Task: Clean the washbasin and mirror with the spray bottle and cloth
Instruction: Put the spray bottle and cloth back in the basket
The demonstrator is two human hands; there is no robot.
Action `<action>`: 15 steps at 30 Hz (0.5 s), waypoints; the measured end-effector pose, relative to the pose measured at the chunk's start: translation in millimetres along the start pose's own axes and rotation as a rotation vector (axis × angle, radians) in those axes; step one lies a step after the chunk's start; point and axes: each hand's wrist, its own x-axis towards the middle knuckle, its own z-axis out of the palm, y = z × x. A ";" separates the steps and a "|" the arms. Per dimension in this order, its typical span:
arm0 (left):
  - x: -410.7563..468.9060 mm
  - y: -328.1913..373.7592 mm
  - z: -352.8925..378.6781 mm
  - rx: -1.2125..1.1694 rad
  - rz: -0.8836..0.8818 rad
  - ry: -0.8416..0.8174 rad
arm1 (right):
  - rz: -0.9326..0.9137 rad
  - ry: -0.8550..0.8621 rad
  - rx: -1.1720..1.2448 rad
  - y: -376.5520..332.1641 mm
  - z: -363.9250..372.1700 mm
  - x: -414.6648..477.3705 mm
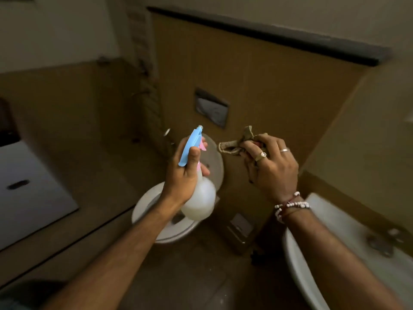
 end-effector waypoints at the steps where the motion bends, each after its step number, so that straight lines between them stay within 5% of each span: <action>1: -1.4 -4.0 -21.5 0.002 0.012 0.018 | -0.011 -0.020 0.020 -22.0 8.0 6.2; 15: -90.0 -78.9 -295.7 0.210 -0.110 0.487 | -0.174 -0.272 0.497 -322.1 147.1 16.5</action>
